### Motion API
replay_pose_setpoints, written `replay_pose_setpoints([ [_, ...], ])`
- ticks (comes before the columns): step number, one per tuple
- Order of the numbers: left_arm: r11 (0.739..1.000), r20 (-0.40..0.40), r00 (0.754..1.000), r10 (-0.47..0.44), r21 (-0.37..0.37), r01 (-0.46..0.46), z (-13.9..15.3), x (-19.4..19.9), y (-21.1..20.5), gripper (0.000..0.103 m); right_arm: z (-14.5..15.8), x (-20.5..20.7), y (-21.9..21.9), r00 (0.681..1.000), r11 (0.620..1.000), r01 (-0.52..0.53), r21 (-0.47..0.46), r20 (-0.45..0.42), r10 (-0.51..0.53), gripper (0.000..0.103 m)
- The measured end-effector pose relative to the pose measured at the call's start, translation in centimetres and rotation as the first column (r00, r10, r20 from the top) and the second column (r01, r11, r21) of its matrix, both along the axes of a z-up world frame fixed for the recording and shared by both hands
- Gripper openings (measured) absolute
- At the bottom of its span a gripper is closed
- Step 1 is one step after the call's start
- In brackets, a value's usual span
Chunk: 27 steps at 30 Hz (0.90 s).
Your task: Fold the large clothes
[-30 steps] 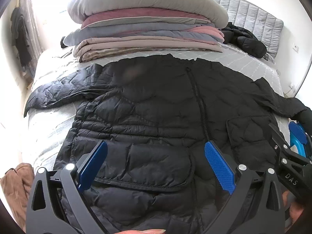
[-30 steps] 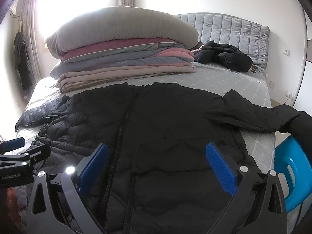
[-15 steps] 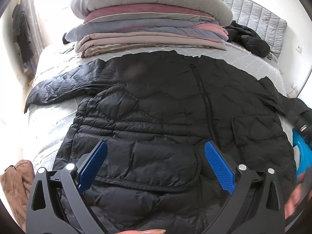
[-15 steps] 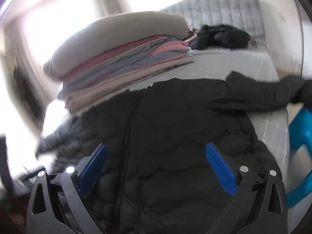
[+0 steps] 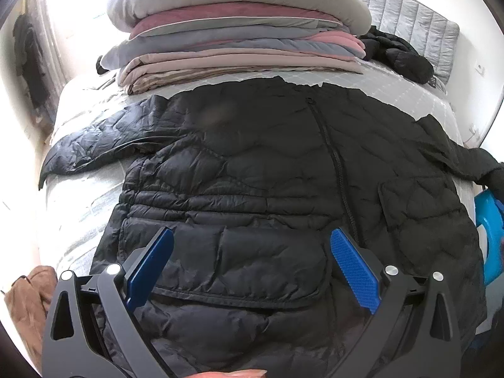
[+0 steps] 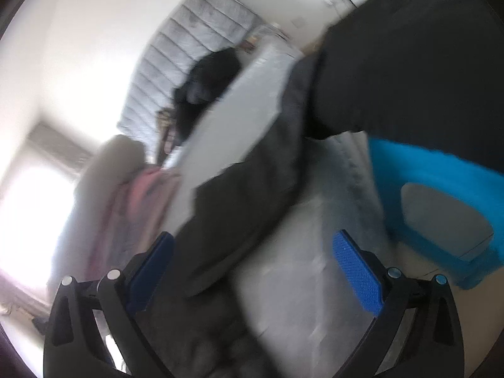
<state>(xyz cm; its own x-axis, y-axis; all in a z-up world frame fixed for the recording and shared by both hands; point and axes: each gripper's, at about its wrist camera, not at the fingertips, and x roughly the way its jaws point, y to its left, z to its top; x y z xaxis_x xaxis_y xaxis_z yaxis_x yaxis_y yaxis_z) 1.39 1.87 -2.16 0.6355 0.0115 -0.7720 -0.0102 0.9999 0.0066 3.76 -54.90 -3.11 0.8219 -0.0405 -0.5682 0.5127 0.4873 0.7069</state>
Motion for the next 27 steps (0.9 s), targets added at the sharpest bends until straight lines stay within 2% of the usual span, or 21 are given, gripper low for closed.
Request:
replay_pose_setpoints([
  [2,1.0,-0.007,1.0,-0.005,-0.006,0.005,0.0,0.3,0.2,0.097,-1.4,2.0,-1.4,0.999,1.0,-0.004,0.015,-0.038,0.004,0.097],
  [5,1.0,-0.012,1.0,-0.006,-0.01,0.006,0.0,0.7,0.6,0.097,-3.5,4.3,-2.9,0.999,0.998,0.028,0.061,-0.047,-0.025,0.097],
  [8,1.0,-0.017,1.0,-0.007,-0.026,0.007,0.1,0.9,1.0,0.097,-5.4,6.2,-5.0,0.994,0.989,0.094,0.113,-0.072,-0.086,0.096],
  [10,0.999,-0.017,1.0,-0.007,-0.032,0.006,0.1,1.0,1.2,0.097,-6.2,7.4,-5.7,0.988,0.986,0.133,0.099,-0.085,-0.125,0.094],
  [12,0.999,-0.02,1.0,-0.005,-0.039,0.004,0.2,1.2,1.5,0.097,-6.5,8.6,-5.8,0.992,0.99,0.111,0.084,-0.073,-0.105,0.083],
  [14,0.999,-0.025,1.0,-0.008,-0.045,0.007,0.1,1.4,1.7,0.097,-6.5,10.0,-5.7,0.993,0.994,0.085,0.07,-0.086,-0.079,0.051],
  [15,0.999,-0.029,1.0,-0.009,-0.048,0.008,0.0,1.5,1.7,0.097,-6.7,10.7,-5.8,0.993,0.995,0.081,0.065,-0.087,-0.076,0.04],
  [16,0.999,-0.031,0.999,-0.01,-0.049,0.008,0.0,1.5,1.7,0.097,-6.8,11.2,-6.1,0.995,0.995,0.068,0.077,-0.072,-0.063,0.013],
  [17,0.999,-0.034,0.999,-0.009,-0.049,0.008,-0.1,1.6,1.8,0.097,-6.8,11.6,-6.2,0.997,0.995,0.06,0.084,-0.062,-0.055,0.01],
  [21,0.998,-0.05,0.999,-0.006,-0.061,0.003,-0.4,1.8,2.1,0.097,-4.0,11.6,-5.5,0.998,0.999,0.048,-0.003,0.037,-0.047,0.007],
  [23,0.998,-0.049,0.999,-0.004,-0.068,0.0,-0.3,1.8,2.4,0.097,-1.8,11.6,-4.7,0.995,0.997,0.03,-0.066,0.092,-0.024,0.007],
  [27,0.997,-0.035,0.999,0.016,-0.081,-0.019,0.2,1.5,3.2,0.097,4.4,13.3,-0.9,0.975,0.975,-0.044,-0.216,0.202,0.089,0.007],
])
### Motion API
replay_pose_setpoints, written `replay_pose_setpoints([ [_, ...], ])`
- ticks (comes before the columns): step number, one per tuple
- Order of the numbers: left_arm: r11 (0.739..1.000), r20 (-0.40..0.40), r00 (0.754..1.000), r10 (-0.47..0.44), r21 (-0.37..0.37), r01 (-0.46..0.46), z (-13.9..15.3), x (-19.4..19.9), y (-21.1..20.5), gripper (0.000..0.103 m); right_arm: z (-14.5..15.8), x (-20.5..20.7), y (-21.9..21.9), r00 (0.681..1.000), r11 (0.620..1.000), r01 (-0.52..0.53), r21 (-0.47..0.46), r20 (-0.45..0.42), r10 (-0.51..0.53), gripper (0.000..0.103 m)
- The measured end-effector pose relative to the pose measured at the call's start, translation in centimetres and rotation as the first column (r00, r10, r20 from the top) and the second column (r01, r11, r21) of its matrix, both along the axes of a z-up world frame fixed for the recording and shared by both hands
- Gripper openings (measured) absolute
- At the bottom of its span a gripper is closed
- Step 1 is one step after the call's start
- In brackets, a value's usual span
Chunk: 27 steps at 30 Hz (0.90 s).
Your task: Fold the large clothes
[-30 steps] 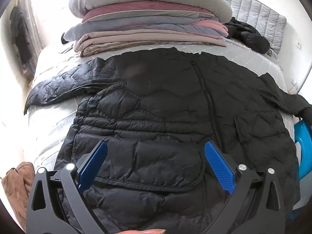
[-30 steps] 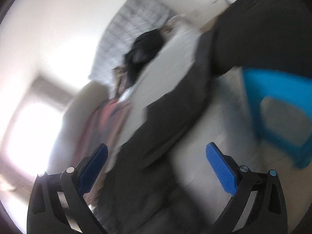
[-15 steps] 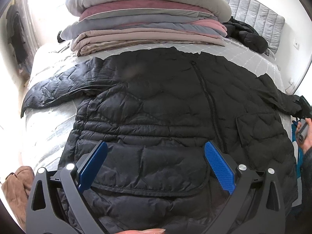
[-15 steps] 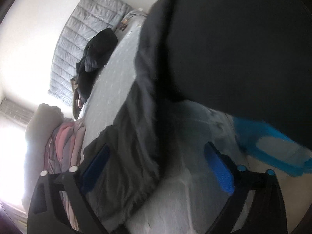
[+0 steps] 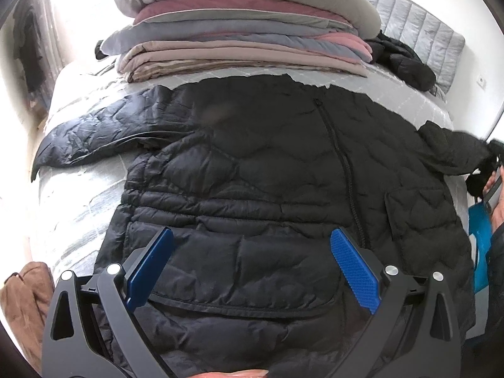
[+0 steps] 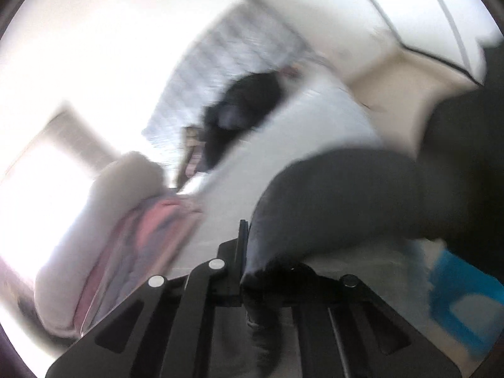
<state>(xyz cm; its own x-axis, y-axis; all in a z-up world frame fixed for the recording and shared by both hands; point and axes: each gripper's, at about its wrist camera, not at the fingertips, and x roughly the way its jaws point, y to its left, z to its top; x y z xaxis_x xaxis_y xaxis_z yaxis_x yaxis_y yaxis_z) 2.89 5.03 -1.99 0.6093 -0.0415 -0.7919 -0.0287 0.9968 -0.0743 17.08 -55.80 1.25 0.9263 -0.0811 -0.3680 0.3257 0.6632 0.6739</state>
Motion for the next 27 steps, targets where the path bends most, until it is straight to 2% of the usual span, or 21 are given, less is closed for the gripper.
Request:
replay_pose_setpoints([
  [2,1.0,0.011,1.0,0.008,-0.009,-0.008,0.4,-0.2,0.5,0.097,3.1,1.5,3.3,0.996,0.995,-0.073,-0.07,0.047,0.077,0.007],
  [5,1.0,0.021,1.0,0.016,-0.022,-0.015,0.9,-0.6,1.1,0.097,7.3,4.3,10.8,0.965,0.956,-0.227,-0.187,0.09,0.246,0.007],
  [8,0.999,0.033,0.999,0.017,-0.035,-0.016,1.4,-1.1,1.7,0.097,8.8,7.3,20.7,0.898,0.868,-0.401,-0.294,0.062,0.436,0.007],
  [9,0.999,0.036,0.999,0.018,-0.036,-0.016,1.5,-1.2,1.8,0.097,8.4,8.3,24.6,0.863,0.821,-0.469,-0.327,0.028,0.504,0.008],
  [11,0.999,0.043,0.999,0.023,-0.046,-0.021,1.8,-1.6,2.4,0.097,6.1,10.2,31.6,0.795,0.727,-0.581,-0.364,-0.066,0.603,0.015],
  [12,0.998,0.046,0.999,0.028,-0.055,-0.025,2.0,-1.7,2.8,0.097,4.1,11.1,34.9,0.749,0.67,-0.647,-0.363,-0.136,0.649,0.023],
  [13,0.998,0.048,0.998,0.031,-0.062,-0.028,2.1,-1.8,3.1,0.097,1.7,12.0,37.9,0.694,0.611,-0.712,-0.346,-0.211,0.689,0.045],
  [14,0.997,0.05,0.998,0.036,-0.069,-0.033,2.2,-1.9,3.4,0.097,-0.4,12.4,39.8,0.656,0.573,-0.751,-0.328,-0.276,0.703,0.06],
  [16,0.995,0.055,0.997,0.047,-0.086,-0.042,2.5,-2.1,4.2,0.097,-5.9,13.6,43.4,0.564,0.495,-0.825,-0.273,-0.45,0.692,0.06],
  [18,0.994,0.055,0.997,0.055,-0.098,-0.05,2.7,-2.3,4.8,0.097,-8.7,13.4,44.2,0.51,0.47,-0.855,-0.218,-0.518,0.687,0.06],
  [20,0.992,0.057,0.996,0.062,-0.11,-0.055,2.8,-2.6,5.4,0.097,-7.8,12.3,43.3,0.521,0.478,-0.851,-0.216,-0.457,0.721,0.061],
  [22,0.992,0.061,0.996,0.068,-0.113,-0.061,2.9,-2.8,5.9,0.097,-6.1,10.8,41.9,0.559,0.497,-0.829,-0.256,-0.371,0.741,0.065],
  [23,0.992,0.062,0.995,0.073,-0.112,-0.065,3.0,-2.8,6.1,0.097,-4.9,10.2,41.2,0.598,0.523,-0.8,-0.293,-0.322,0.734,0.073],
  [25,0.991,0.064,0.994,0.087,-0.111,-0.08,3.0,-2.8,6.5,0.097,-3.5,9.5,39.1,0.687,0.608,-0.724,-0.326,-0.252,0.682,0.082],
  [26,0.99,0.064,0.993,0.095,-0.111,-0.088,2.9,-2.7,6.8,0.097,-3.8,9.6,37.2,0.732,0.662,-0.68,-0.315,-0.247,0.635,0.087],
  [27,0.989,0.063,0.993,0.103,-0.111,-0.096,2.8,-2.7,7.0,0.097,-4.4,9.9,36.3,0.756,0.695,-0.654,-0.298,-0.268,0.596,0.087],
])
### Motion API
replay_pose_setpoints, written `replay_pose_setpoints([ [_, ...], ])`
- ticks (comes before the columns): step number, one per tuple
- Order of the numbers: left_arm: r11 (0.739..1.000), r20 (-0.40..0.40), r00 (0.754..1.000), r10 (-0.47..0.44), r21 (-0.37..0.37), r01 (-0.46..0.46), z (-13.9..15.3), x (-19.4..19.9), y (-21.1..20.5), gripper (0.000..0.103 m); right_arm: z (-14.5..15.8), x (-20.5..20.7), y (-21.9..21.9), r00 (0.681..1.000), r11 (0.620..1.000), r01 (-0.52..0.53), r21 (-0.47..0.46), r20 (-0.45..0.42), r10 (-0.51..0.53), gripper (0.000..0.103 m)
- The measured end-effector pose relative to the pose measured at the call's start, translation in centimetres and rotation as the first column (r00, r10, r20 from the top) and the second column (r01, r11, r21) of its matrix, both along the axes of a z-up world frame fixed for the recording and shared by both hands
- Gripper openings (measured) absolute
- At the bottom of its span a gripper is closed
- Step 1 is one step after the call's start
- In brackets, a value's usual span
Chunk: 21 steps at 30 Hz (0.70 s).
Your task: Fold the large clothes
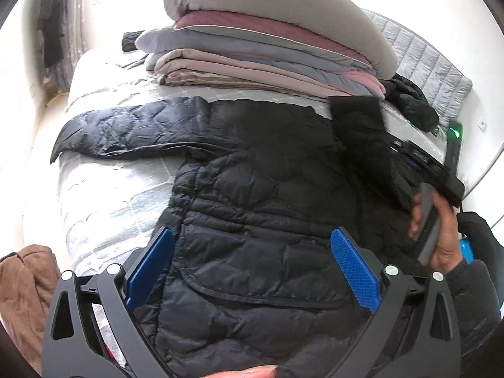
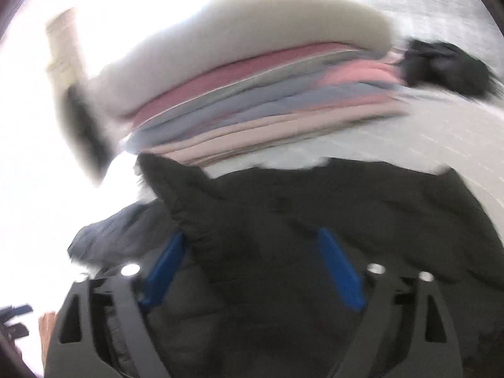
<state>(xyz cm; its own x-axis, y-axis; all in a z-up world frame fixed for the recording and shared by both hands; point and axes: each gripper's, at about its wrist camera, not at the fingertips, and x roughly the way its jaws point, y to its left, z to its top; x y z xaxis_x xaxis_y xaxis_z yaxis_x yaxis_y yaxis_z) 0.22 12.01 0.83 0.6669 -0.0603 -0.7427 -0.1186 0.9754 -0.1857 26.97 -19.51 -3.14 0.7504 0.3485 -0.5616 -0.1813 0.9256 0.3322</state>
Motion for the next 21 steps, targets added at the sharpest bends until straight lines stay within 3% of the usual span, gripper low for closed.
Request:
replay_pose_setpoints([
  [2,1.0,-0.008,1.0,0.016,0.002,-0.016,-0.3,0.2,0.5,0.097,-3.1,2.0,-2.4,0.987,0.997,0.081,0.011,-0.142,-0.078,0.087],
  [4,0.999,-0.019,0.999,0.032,-0.005,-0.032,-0.6,0.4,1.0,0.097,-5.3,2.5,-2.6,0.971,0.996,0.055,0.064,-0.237,-0.038,0.087],
  [9,0.998,-0.038,0.998,0.053,-0.034,-0.054,-1.1,0.4,2.1,0.097,-2.2,0.3,2.7,0.97,0.975,-0.209,0.074,-0.109,0.216,0.087],
  [12,0.997,-0.044,0.997,0.056,-0.055,-0.058,-1.2,0.3,2.6,0.097,-0.1,-1.2,3.0,0.972,0.965,-0.233,0.121,0.011,0.233,0.089],
  [13,0.996,-0.041,0.997,0.058,-0.063,-0.061,-1.1,0.2,2.9,0.097,0.2,-0.8,2.7,0.985,0.975,-0.172,0.137,0.016,0.172,0.089],
  [14,0.996,-0.04,0.997,0.06,-0.064,-0.062,-1.0,0.2,2.9,0.097,0.2,-0.1,2.1,0.992,0.978,-0.123,0.171,-0.003,0.126,0.089],
  [16,0.995,-0.033,0.998,0.062,-0.071,-0.064,-0.8,0.0,3.2,0.097,-1.3,1.2,0.4,0.996,0.936,-0.052,0.349,-0.046,0.073,0.089],
  [18,0.994,-0.032,0.997,0.064,-0.084,-0.066,-0.7,0.0,3.5,0.097,-3.1,3.5,1.3,0.983,0.95,-0.008,0.311,-0.173,0.065,0.089],
  [20,0.993,-0.038,0.997,0.06,-0.102,-0.064,-0.8,0.0,3.7,0.097,-5.1,6.2,3.9,0.931,0.933,-0.087,0.35,-0.305,0.201,0.09],
  [21,0.992,-0.039,0.997,0.061,-0.104,-0.065,-0.8,0.0,3.8,0.097,-5.4,6.2,4.9,0.912,0.912,-0.129,0.389,-0.314,0.263,0.09],
])
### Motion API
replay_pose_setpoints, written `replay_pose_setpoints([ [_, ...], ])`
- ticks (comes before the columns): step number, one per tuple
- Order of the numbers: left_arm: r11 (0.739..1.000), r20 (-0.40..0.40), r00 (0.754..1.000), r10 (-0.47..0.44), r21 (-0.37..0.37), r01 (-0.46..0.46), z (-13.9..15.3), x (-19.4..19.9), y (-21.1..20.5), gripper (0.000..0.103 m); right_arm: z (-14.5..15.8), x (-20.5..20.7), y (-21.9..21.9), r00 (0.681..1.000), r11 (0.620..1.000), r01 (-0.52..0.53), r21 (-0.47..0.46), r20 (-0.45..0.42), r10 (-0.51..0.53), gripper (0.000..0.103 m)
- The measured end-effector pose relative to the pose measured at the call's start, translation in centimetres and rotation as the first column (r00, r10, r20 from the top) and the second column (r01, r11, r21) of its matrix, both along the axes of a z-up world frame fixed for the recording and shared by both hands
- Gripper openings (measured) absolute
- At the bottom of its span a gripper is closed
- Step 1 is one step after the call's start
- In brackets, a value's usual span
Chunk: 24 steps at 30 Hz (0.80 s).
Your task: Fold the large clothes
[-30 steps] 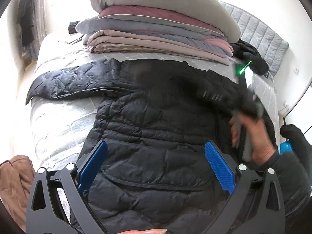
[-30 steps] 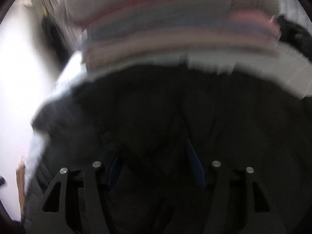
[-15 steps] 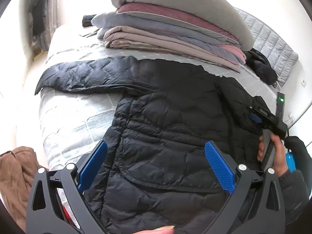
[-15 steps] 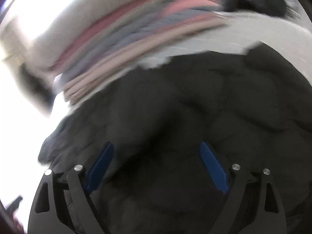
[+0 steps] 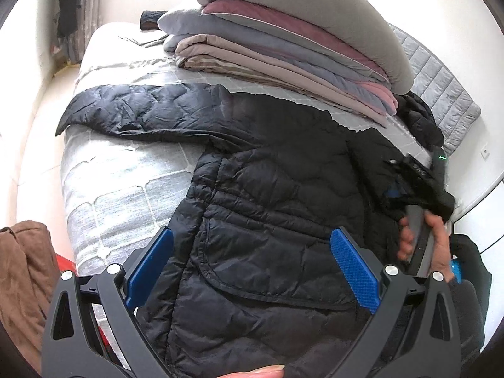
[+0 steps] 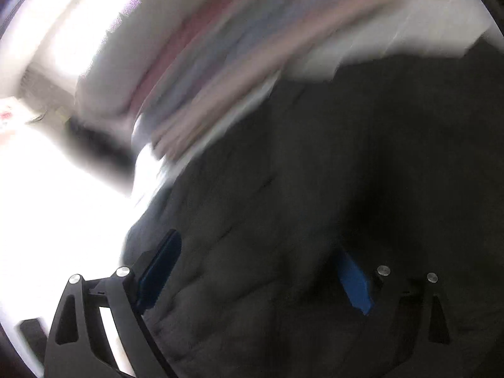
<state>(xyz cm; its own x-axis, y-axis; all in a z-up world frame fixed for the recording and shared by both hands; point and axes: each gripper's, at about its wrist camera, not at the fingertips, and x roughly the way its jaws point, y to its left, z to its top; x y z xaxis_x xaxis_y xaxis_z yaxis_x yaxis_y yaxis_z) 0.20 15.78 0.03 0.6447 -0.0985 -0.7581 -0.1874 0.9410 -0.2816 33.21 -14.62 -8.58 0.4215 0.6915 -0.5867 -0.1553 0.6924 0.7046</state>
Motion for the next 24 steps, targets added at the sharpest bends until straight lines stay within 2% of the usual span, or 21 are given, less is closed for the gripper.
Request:
replay_pose_setpoints([
  [1,1.0,-0.001,1.0,0.001,-0.002,-0.001,0.0,0.0,0.1,0.097,0.4,-0.2,1.5,0.997,0.996,-0.073,0.046,0.033,0.071,0.09],
  [2,1.0,-0.001,1.0,0.003,-0.005,-0.003,0.0,0.0,0.2,0.097,1.5,-0.9,2.0,0.989,0.992,-0.106,0.073,0.112,0.098,0.09],
  [3,1.0,-0.001,1.0,0.006,-0.009,-0.006,0.0,0.0,0.3,0.097,2.5,-1.7,1.7,0.98,0.992,-0.093,0.089,0.186,0.075,0.09],
  [4,1.0,-0.001,1.0,0.008,-0.014,-0.008,0.0,-0.1,0.5,0.097,3.7,-3.0,0.8,0.963,0.992,-0.047,0.114,0.267,0.015,0.09],
  [5,1.0,-0.001,1.0,0.009,-0.019,-0.009,0.0,-0.1,0.6,0.097,4.6,-4.4,-0.9,0.936,0.986,0.034,0.162,0.341,-0.089,0.092],
  [6,1.0,0.0,1.0,0.008,-0.029,-0.008,0.0,-0.1,0.7,0.097,4.8,-5.3,-2.5,0.915,0.976,0.112,0.189,0.364,-0.175,0.094],
  [7,0.999,0.001,1.0,0.006,-0.039,-0.006,0.0,-0.2,0.7,0.097,4.4,-5.4,-4.1,0.904,0.961,0.204,0.185,0.341,-0.258,0.095],
  [8,0.999,0.003,1.0,0.006,-0.041,-0.006,0.1,-0.2,0.7,0.097,4.0,-5.1,-4.8,0.908,0.956,0.234,0.174,0.311,-0.279,0.095],
  [10,1.0,0.009,1.0,0.006,-0.031,-0.006,0.1,-0.3,0.6,0.097,1.9,-3.5,-5.7,0.937,0.953,0.266,0.145,0.192,-0.291,0.095],
  [11,1.0,0.009,1.0,0.007,-0.027,-0.007,0.1,-0.3,0.5,0.097,1.4,-3.4,-5.5,0.941,0.951,0.271,0.146,0.166,-0.294,0.095],
  [14,1.0,0.0,1.0,0.009,-0.027,-0.009,-0.1,-0.1,0.4,0.097,1.2,-2.8,-3.9,0.96,0.961,0.214,0.176,0.146,-0.241,0.095],
  [16,1.0,-0.007,1.0,0.007,-0.025,-0.007,-0.3,0.0,0.4,0.097,1.2,-2.7,-1.0,0.981,0.978,0.098,0.184,0.149,-0.127,0.095],
  [18,1.0,-0.006,1.0,0.005,-0.028,-0.005,-0.3,-0.1,0.4,0.097,0.6,-2.8,2.3,0.99,0.99,0.003,0.144,0.14,-0.023,0.095],
  [19,1.0,-0.002,1.0,0.006,-0.027,-0.007,-0.2,-0.1,0.5,0.097,-0.2,-2.3,3.9,0.993,0.996,-0.038,0.077,0.113,0.029,0.095],
  [21,1.0,0.001,1.0,0.011,-0.014,-0.011,-0.2,-0.1,0.6,0.097,-2.0,-1.7,5.4,0.999,0.999,-0.038,-0.032,0.038,0.039,0.095],
  [24,1.0,-0.009,1.0,0.022,0.004,-0.022,-0.4,0.3,1.4,0.097,-2.0,-1.7,4.8,1.0,0.999,0.004,0.046,0.011,-0.004,0.095],
])
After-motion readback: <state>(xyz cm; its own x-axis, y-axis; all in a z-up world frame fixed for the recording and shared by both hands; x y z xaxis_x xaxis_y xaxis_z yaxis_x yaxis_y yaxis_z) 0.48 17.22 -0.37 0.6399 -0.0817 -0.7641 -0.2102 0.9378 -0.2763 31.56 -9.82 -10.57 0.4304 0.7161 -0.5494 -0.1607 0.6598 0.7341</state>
